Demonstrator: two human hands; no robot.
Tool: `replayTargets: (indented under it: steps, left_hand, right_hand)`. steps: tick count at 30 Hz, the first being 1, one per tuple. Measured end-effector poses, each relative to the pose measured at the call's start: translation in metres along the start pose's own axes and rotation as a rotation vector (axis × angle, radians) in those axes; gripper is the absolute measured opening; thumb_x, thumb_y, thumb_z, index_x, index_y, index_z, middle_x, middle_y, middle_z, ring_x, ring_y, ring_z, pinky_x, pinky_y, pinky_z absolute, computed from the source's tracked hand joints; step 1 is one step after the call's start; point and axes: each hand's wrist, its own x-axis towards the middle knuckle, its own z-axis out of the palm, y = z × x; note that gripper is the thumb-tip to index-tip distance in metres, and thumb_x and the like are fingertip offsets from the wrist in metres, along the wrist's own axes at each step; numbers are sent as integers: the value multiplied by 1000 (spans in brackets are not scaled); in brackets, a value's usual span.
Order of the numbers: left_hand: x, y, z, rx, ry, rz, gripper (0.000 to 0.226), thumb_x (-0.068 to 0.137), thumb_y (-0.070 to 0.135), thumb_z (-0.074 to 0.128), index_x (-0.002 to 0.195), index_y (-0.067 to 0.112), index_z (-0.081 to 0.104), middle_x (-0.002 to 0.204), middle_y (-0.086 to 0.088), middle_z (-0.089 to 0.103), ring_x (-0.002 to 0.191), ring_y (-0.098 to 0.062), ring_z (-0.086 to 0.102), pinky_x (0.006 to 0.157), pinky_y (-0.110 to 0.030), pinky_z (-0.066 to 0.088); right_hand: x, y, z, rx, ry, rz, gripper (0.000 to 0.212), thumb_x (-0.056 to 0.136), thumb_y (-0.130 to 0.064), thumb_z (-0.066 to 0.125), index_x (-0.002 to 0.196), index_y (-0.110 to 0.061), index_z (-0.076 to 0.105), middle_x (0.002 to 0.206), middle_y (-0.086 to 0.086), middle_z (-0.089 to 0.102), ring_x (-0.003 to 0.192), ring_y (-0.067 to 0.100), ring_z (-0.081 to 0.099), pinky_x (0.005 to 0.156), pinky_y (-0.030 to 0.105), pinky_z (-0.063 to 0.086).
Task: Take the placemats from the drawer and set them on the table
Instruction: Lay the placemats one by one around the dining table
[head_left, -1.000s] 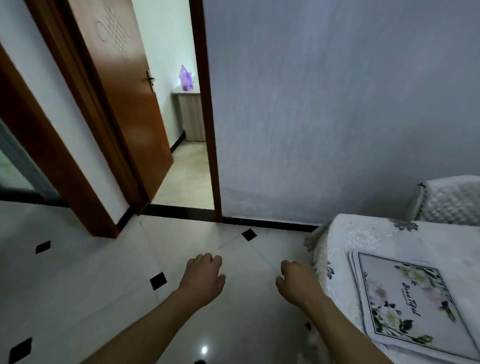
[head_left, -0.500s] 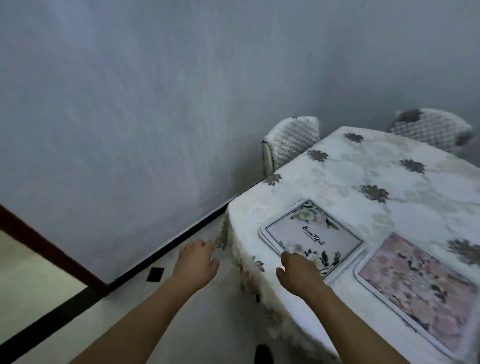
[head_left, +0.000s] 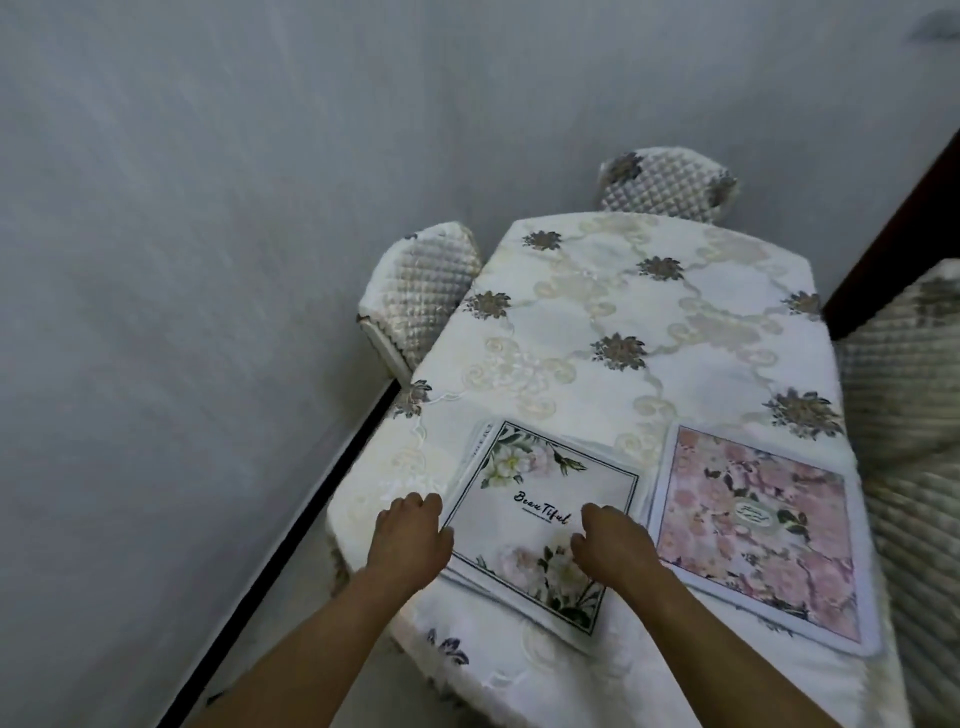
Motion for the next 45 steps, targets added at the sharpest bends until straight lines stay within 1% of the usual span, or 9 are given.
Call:
replayTargets:
  steps: [3, 9, 16, 21, 26, 30, 33, 38, 45]
  left_hand:
    - [32, -3, 13, 13, -86, 38, 37, 90, 40, 50, 118, 15, 52, 113, -8, 58, 105, -27, 54, 86, -37, 42]
    - [67, -15, 38, -77, -341, -49, 44, 87, 38, 56, 119, 10, 43, 118, -13, 53, 109, -30, 53, 84, -36, 44]
    - [81, -23, 56, -265, -433, -113, 48, 87, 32, 62, 117, -1, 46, 117, -21, 54, 109, -34, 56, 87, -33, 45]
    - [88, -31, 48, -421, -366, -132, 19, 88, 20, 60, 86, 5, 49, 81, -7, 55, 81, -27, 58, 62, -27, 34]
    - [101, -39, 35, -431, -395, -60, 42, 88, 22, 61, 54, 18, 38, 51, 4, 43, 53, -12, 46, 48, -25, 30]
    - [99, -43, 27, -506, -388, -36, 19, 85, 22, 64, 76, 18, 48, 71, 1, 55, 75, -20, 55, 62, -28, 35]
    - [93, -45, 28, -528, -372, -5, 19, 86, 19, 63, 93, 17, 45, 84, -3, 58, 79, -23, 54, 67, -28, 35]
    - [88, -53, 35, -491, -353, 3, 15, 85, 18, 62, 78, 14, 49, 73, -1, 56, 80, -27, 57, 66, -29, 36]
    - [81, -67, 41, -404, -363, 64, 16, 85, 19, 59, 74, 12, 50, 77, -8, 61, 85, -29, 60, 64, -29, 35]
  right_hand:
    - [3, 15, 14, 46, -35, 158, 17, 87, -31, 50, 83, -18, 42, 77, -2, 42, 74, 22, 52, 63, 31, 44]
    - [-2, 22, 41, 253, -97, 437, 26, 91, -24, 54, 112, -10, 48, 115, 16, 49, 95, 34, 59, 69, 33, 41]
    - [-1, 2, 51, 387, 14, 585, 20, 86, -13, 55, 93, -14, 36, 96, 12, 47, 85, 34, 58, 64, 32, 43]
    - [-3, -10, 50, 552, 276, 689, 24, 88, -9, 57, 102, -10, 39, 87, 6, 50, 72, 23, 51, 59, 30, 39]
    - [-4, -19, 41, 605, 339, 785, 18, 88, -8, 53, 73, -9, 44, 66, 6, 52, 60, 20, 50, 56, 32, 39]
    - [-7, -33, 35, 583, 357, 760, 23, 90, -8, 49, 70, -12, 40, 64, 6, 51, 58, 21, 49, 51, 29, 32]
    - [-8, -45, 31, 586, 369, 738, 29, 92, -9, 47, 67, -17, 36, 64, 2, 48, 57, 16, 46, 49, 26, 29]
    - [-8, -61, 28, 622, 335, 744, 16, 94, -9, 45, 77, -9, 45, 67, 1, 48, 61, 15, 46, 49, 23, 29]
    - [-11, -71, 31, 640, 281, 757, 12, 93, -6, 42, 82, -5, 46, 70, 3, 49, 65, 19, 48, 49, 24, 30]
